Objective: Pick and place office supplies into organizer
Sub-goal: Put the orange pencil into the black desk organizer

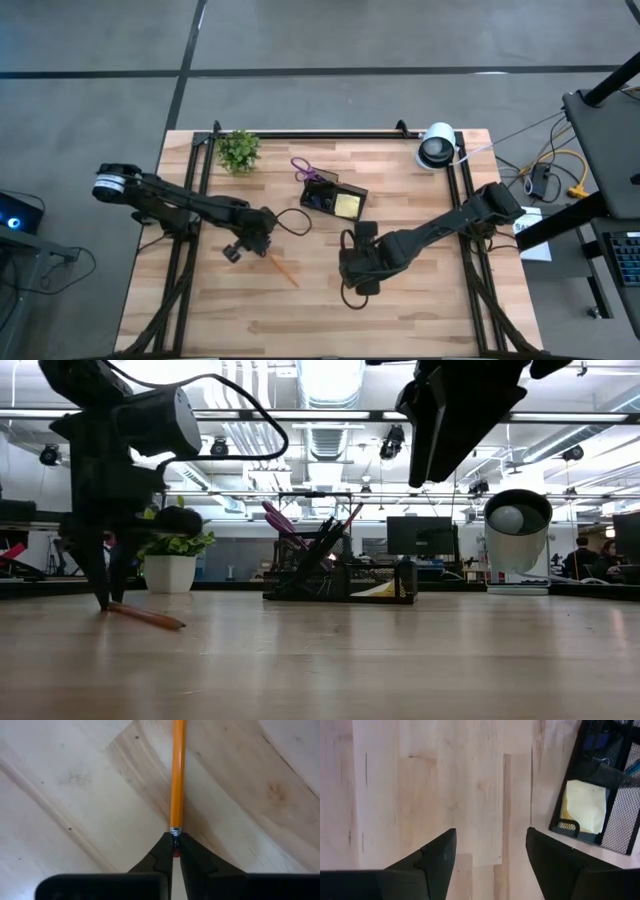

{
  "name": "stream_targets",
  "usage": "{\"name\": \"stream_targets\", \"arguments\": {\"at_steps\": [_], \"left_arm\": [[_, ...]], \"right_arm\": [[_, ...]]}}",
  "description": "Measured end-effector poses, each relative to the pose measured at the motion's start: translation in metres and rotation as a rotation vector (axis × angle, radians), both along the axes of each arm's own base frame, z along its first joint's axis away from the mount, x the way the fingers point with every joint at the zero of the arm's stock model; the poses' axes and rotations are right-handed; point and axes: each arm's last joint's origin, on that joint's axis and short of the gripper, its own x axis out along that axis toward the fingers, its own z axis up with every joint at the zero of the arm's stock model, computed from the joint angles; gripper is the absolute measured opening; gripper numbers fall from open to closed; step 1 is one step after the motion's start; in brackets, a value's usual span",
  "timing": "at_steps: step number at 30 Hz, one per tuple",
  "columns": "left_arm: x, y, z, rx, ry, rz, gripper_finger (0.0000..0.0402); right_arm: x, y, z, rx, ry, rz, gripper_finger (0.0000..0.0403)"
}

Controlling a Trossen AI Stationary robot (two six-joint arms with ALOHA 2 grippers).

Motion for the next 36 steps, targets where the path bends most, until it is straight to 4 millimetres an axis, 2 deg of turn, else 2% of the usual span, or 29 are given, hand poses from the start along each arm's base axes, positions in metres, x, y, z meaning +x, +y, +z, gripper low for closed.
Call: {"name": "stream_targets", "arguments": {"at_steps": [5,11,13,17,22,27,30,36], "left_arm": [[0.006,0.002,0.023,0.053,-0.021,0.066,0.0002],[0.014,0.006,0.089,0.234,-0.11,0.064,0.0001],[0.017,0.009,0.117,0.357,-0.159,0.043,0.0001],[0.022,0.022,0.16,0.685,-0.18,-0.024,0.0001],[0.038,0.05,0.196,1.037,-0.15,-0.012,0.0],[0.059,0.086,0.209,1.234,-0.097,0.069,0.0],[0.065,0.098,0.2,1.242,-0.022,0.005,0.0],[0.076,0.1,0.171,1.201,0.051,-0.078,0.0]], "right_arm": [[-0.001,0.0,0.0,0.031,-0.019,-0.11,0.0226],[-0.004,0.006,0.001,0.002,-0.101,-0.254,0.0226],[-0.005,0.009,0.001,0.008,-0.122,-0.297,0.0225],[-0.01,0.016,0.002,0.01,-0.157,-0.369,0.022],[-0.015,0.023,0.003,0.011,-0.206,-0.447,0.0212],[-0.015,0.024,0.003,0.016,-0.233,-0.482,0.0204],[-0.015,0.024,0.003,0.011,-0.232,-0.474,0.0201],[-0.016,0.025,0.003,0.001,-0.223,-0.449,0.0193]]}}
